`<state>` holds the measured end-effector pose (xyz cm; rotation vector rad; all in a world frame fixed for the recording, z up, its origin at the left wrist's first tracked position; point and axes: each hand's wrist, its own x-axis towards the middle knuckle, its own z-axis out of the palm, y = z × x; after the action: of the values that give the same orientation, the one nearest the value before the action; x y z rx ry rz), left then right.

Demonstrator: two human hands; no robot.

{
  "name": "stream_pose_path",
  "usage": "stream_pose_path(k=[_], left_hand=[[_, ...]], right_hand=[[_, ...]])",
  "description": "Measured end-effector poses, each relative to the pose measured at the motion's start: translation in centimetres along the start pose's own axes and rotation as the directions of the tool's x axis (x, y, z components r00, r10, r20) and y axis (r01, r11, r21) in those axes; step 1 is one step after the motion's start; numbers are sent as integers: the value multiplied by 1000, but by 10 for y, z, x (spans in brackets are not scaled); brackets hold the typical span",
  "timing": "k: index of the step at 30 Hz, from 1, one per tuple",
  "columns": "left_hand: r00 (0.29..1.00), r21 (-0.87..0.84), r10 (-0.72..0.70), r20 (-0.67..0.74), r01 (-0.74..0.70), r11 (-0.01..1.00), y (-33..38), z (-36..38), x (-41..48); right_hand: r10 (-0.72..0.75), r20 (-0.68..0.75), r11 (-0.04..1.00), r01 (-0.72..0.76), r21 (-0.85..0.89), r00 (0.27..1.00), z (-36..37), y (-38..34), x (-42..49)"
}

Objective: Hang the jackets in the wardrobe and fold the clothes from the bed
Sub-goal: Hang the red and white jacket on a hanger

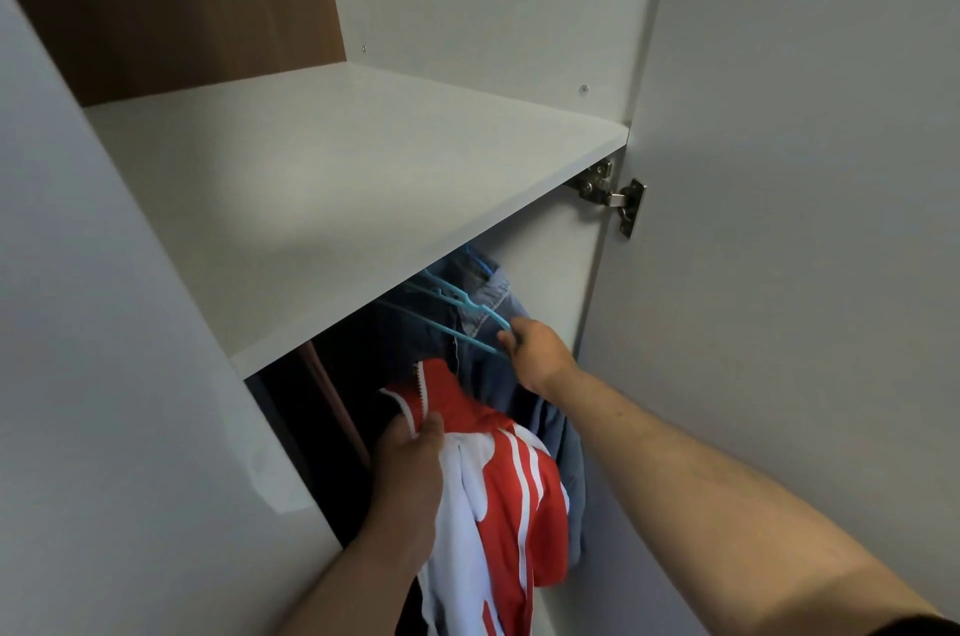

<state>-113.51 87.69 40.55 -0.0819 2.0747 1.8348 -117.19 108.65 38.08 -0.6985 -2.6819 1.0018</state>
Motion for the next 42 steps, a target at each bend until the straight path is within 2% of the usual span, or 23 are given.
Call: stream_pose_path(k=[6, 14, 18, 22, 25, 27, 30, 34, 37, 42], left_hand=[[1000, 46, -6, 6, 6, 999, -1, 2, 0], [999, 26, 32, 36, -33, 999, 3, 3, -5], [997, 11, 58, 60, -59, 998, 3, 2, -11], [986, -5, 102, 133, -102, 995, 2, -2, -24], [973, -5, 155, 173, -157, 988, 0, -7, -40], [960, -8, 174, 220, -177, 984, 0, -10, -52], [913, -40, 212, 348, -211, 977, 3, -15, -71], [810, -115, 277, 517, -255, 960, 8, -30, -95], [717, -193, 280, 639, -203, 960, 11, -44, -115], [565, -305, 286, 774, -63, 950, 13, -71, -156]], right_hand=[[-53, -37, 982, 59, 181, 998, -4, -2, -2], [-4, -116, 962, 35, 270, 993, -22, -8, -26], [25, -180, 919, 48, 392, 983, -23, -3, -70], [121, -269, 811, 61, 581, 955, -24, -3, -132], [123, -339, 775, 123, 619, 933, -24, -15, -176], [90, -335, 777, 144, 612, 938, -22, -27, -201], [-12, -294, 826, 175, 536, 956, -23, -45, -229], [2, -273, 839, 147, 524, 962, -32, -63, -261], [13, -318, 847, 158, 507, 948, -43, -86, -296], [47, -465, 938, 121, 326, 884, -45, -126, -366]])
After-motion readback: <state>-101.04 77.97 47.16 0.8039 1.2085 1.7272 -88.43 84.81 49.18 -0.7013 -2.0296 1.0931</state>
